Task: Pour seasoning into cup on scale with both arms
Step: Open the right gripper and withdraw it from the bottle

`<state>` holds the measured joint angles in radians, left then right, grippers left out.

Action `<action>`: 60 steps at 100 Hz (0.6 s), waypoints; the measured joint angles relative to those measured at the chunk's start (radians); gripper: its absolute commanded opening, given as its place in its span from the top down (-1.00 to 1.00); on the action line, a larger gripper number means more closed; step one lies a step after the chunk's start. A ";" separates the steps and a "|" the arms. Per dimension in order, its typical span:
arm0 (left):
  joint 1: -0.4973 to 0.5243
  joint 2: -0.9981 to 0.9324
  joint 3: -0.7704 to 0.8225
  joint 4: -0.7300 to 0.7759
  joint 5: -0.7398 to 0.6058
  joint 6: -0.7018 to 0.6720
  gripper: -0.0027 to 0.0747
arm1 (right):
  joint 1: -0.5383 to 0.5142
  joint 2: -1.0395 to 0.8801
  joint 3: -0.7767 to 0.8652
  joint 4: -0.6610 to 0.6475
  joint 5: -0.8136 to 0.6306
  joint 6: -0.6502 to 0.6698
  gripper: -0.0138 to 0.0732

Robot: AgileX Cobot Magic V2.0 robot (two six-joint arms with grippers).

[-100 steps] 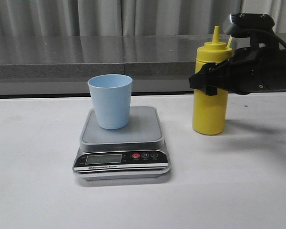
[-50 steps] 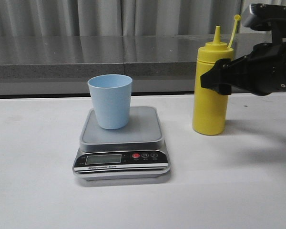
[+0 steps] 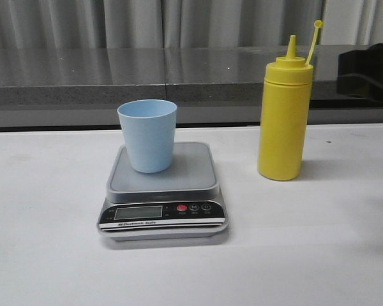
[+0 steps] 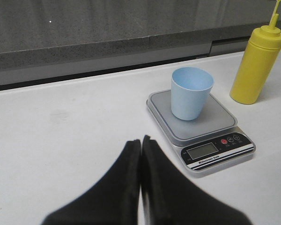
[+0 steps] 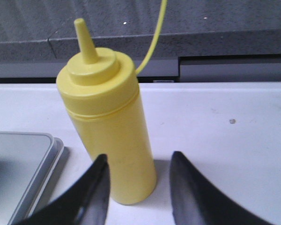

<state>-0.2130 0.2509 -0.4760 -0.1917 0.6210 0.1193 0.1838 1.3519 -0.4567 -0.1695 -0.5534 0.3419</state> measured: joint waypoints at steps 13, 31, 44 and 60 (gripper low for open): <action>0.000 0.000 0.000 0.000 0.000 0.000 0.98 | 0.000 -0.115 0.049 0.042 0.022 0.000 0.73; 0.000 0.000 0.000 0.000 0.000 0.000 0.98 | 0.000 -0.242 0.095 0.056 0.066 -0.017 0.84; 0.000 0.000 0.000 0.000 0.000 0.000 0.98 | 0.000 -0.320 0.105 0.097 0.159 -0.075 0.84; 0.000 0.000 0.000 0.000 0.000 0.000 0.98 | 0.000 -0.411 0.119 0.137 0.259 -0.119 0.84</action>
<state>-0.2130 0.2509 -0.4760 -0.1917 0.6210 0.1193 0.1838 0.9405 -0.3381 -0.0323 -0.2940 0.2225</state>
